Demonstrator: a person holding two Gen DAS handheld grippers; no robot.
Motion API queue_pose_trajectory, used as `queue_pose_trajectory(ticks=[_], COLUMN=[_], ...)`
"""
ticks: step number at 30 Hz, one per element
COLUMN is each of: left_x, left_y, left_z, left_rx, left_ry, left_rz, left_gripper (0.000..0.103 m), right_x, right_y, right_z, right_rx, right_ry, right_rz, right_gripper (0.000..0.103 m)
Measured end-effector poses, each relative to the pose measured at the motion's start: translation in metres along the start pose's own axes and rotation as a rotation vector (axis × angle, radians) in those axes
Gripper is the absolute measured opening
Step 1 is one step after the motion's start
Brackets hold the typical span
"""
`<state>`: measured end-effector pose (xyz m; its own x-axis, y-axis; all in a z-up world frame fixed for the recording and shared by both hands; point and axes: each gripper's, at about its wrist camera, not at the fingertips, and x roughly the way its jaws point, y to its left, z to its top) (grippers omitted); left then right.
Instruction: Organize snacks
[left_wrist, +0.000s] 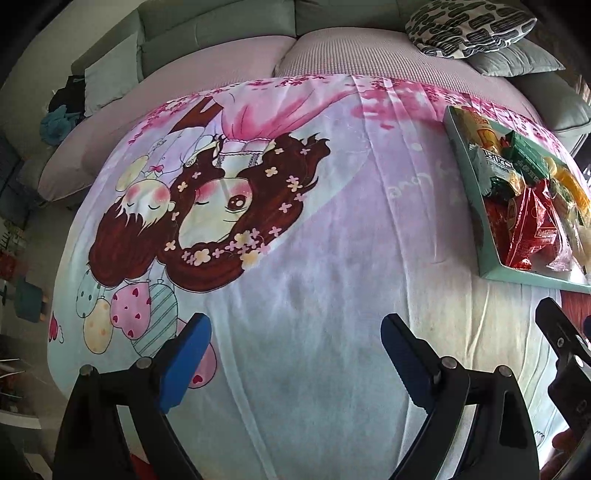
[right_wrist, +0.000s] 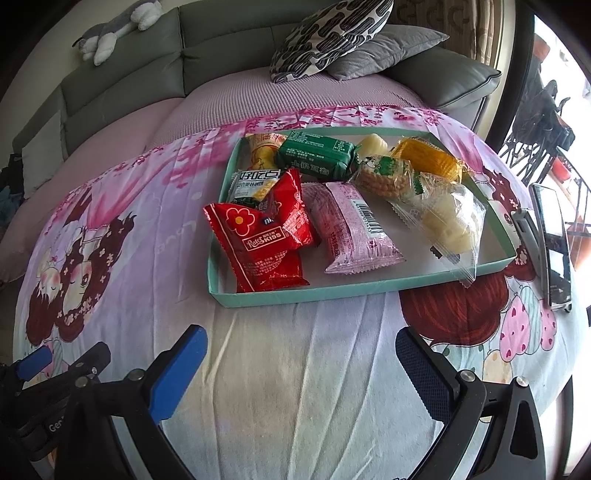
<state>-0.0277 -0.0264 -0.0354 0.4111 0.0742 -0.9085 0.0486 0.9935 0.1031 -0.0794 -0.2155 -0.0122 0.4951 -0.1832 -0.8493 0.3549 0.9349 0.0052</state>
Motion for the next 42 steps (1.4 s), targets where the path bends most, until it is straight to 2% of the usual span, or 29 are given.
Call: queue_pose_trajectory(ticks=[42], left_x=[0.0040], left_y=[0.0010], left_z=[-0.0015], left_rx=[0.002], left_ry=[0.013], left_rz=[0.006], left_gripper=[0.093], right_x=[0.0064], right_y=[-0.0089], right_z=[-0.0026], right_rx=[0.035], right_ry=[0.024], right_rz=[-0.002], right_gripper=[0.103])
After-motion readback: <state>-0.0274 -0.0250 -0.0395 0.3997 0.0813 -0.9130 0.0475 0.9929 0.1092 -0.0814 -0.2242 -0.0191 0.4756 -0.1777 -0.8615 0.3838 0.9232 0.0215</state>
